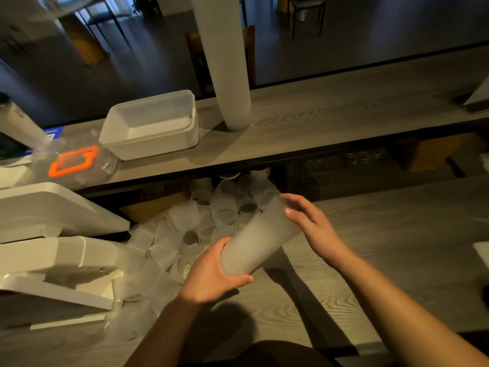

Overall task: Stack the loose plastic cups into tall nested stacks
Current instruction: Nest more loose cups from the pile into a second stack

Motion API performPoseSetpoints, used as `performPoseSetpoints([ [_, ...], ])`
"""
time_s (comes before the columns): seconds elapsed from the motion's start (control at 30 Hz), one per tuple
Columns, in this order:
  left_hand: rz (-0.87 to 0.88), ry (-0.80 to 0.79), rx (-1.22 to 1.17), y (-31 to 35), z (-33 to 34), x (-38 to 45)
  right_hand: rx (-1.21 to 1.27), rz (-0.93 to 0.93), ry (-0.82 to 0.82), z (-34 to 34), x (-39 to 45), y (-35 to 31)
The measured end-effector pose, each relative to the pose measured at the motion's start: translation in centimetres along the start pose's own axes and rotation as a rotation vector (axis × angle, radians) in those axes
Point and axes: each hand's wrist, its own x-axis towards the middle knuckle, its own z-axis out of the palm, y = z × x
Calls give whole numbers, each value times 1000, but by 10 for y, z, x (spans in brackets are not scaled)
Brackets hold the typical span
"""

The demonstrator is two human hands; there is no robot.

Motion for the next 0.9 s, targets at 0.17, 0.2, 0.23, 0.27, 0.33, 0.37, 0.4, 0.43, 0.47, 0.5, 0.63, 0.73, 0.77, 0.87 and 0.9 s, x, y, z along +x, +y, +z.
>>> performPoseSetpoints([
  [0.17, -2, 3, -11, 0, 0, 0, 26, 17, 6, 7, 2, 0],
  [0.2, -3, 2, -8, 0, 0, 0, 32, 28, 15, 9, 3, 0],
  [0.23, -6, 2, -4, -1, 0, 0, 40, 35, 24, 11, 3, 0],
  [0.27, -8, 3, -3, -1, 0, 0, 48, 40, 33, 12, 4, -1],
  [0.33, -14, 4, -9, -2, -1, 2, 52, 43, 45, 14, 7, -3],
  [0.37, -18, 5, -14, -2, -1, 2, 51, 45, 49, 15, 7, -4],
  [0.4, -19, 7, -16, -2, -2, 3, 50, 48, 48, 15, 8, -4],
  [0.43, -17, 9, -15, -2, -2, 3, 47, 50, 45, 16, 9, -4],
  [0.47, -17, 11, -13, -3, -3, 4, 42, 45, 38, 17, 10, -4],
  [0.5, -19, 11, -14, -3, -3, 5, 36, 40, 25, 17, 10, -4],
  [0.63, -31, 1, -22, -5, -5, 9, -12, 52, -44, 21, 14, -3],
  [0.73, -40, -2, -48, -3, -7, 12, -16, 84, -139, 30, 12, 1],
  [0.77, -46, -4, -59, -3, -7, 12, -19, 99, -179, 35, 10, 2],
  [0.87, -80, -23, -101, -7, -7, 14, -50, 147, -253, 43, 9, 5],
  [0.9, -97, -25, -116, -10, -7, 14, -52, 151, -257, 43, 10, 7],
])
